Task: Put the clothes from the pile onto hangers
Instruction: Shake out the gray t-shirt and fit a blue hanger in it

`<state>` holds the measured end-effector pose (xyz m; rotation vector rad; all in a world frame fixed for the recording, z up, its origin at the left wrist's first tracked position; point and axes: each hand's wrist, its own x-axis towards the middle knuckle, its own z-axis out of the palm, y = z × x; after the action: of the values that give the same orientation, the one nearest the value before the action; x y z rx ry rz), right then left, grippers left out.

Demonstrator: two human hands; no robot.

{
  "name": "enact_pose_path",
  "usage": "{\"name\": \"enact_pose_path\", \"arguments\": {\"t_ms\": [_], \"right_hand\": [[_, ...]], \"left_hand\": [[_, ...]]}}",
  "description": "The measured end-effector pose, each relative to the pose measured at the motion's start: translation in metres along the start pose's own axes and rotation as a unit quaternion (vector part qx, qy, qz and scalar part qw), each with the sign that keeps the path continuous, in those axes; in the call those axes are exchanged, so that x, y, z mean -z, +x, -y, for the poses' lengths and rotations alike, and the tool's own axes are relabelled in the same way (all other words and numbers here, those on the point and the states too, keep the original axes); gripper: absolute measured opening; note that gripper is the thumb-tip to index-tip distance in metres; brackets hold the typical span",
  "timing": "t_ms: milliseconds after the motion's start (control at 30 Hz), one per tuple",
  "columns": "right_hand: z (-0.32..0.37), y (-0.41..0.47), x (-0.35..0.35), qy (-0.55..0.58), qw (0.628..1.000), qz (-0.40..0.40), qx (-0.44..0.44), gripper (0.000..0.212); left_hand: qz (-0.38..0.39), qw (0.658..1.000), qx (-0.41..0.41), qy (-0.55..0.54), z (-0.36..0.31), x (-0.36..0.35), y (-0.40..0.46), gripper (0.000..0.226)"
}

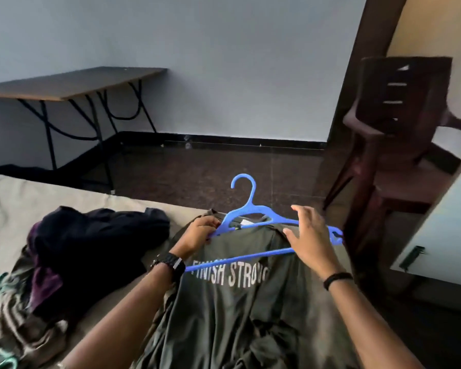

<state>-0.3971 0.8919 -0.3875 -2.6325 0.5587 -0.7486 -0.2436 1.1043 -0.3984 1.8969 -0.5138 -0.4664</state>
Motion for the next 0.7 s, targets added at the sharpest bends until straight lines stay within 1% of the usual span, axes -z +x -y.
{"name": "enact_pose_path", "arguments": {"t_ms": [33, 67, 100, 167, 200, 233, 267, 300, 367, 400, 433, 467, 533, 600, 700], "right_hand": [[-0.008, 0.004, 0.002, -0.033, 0.999, 0.021, 0.011, 0.058], [-0.013, 0.008, 0.007, -0.049, 0.997, 0.059, 0.010, 0.058], [-0.016, 0.010, 0.012, -0.042, 0.992, 0.115, -0.001, 0.054], [-0.022, 0.013, 0.016, -0.027, 0.977, 0.213, -0.011, 0.036], [-0.027, 0.012, 0.018, -0.014, 0.974, 0.225, -0.007, 0.030], [-0.030, 0.012, 0.017, 0.004, 0.978, 0.208, -0.006, 0.026], [-0.032, 0.010, 0.019, 0.014, 0.984, 0.175, -0.014, 0.026], [-0.034, 0.010, 0.019, 0.015, 0.990, 0.136, -0.026, 0.026], [-0.034, 0.009, 0.021, 0.015, 0.995, 0.077, -0.064, 0.029], [-0.035, 0.010, 0.021, 0.012, 0.995, 0.062, -0.075, 0.030], [-0.036, 0.011, 0.021, 0.006, 0.996, 0.052, -0.075, 0.031], [-0.037, 0.013, 0.020, -0.003, 0.996, 0.047, -0.071, 0.031], [-0.040, 0.018, 0.018, -0.013, 0.996, 0.045, -0.072, 0.031], [-0.041, 0.026, 0.017, -0.014, 0.995, 0.057, -0.082, 0.031], [-0.042, 0.038, 0.020, -0.007, 0.995, 0.057, -0.081, 0.030]], "left_hand": [[0.001, 1.000, 0.001, 0.014, -0.001, 0.000, 0.007, 0.030], [0.005, 1.000, -0.002, 0.027, 0.000, -0.001, 0.017, 0.032], [0.011, 0.999, -0.008, 0.038, 0.000, -0.002, 0.024, 0.032], [0.029, 0.997, -0.025, 0.074, 0.002, -0.004, 0.041, 0.029], [0.034, 0.994, -0.035, 0.100, 0.002, -0.005, 0.049, 0.028], [0.029, 0.991, -0.043, 0.125, 0.002, -0.006, 0.058, 0.028], [0.012, 0.988, -0.051, 0.149, 0.002, -0.008, 0.066, 0.027], [-0.027, 0.983, -0.056, 0.171, 0.003, -0.009, 0.074, 0.024], [-0.148, 0.969, -0.053, 0.190, 0.008, -0.007, 0.087, 0.022], [-0.202, 0.961, -0.046, 0.185, 0.015, -0.005, 0.092, 0.023], [-0.237, 0.954, -0.033, 0.180, 0.024, -0.002, 0.097, 0.022], [-0.248, 0.953, -0.009, 0.174, 0.033, -0.001, 0.099, 0.020], [-0.220, 0.959, 0.062, 0.167, 0.048, -0.003, 0.102, 0.019], [-0.187, 0.957, 0.111, 0.193, 0.057, -0.009, 0.104, 0.031], [-0.185, 0.944, 0.114, 0.247, 0.058, -0.011, 0.105, 0.040]]}}
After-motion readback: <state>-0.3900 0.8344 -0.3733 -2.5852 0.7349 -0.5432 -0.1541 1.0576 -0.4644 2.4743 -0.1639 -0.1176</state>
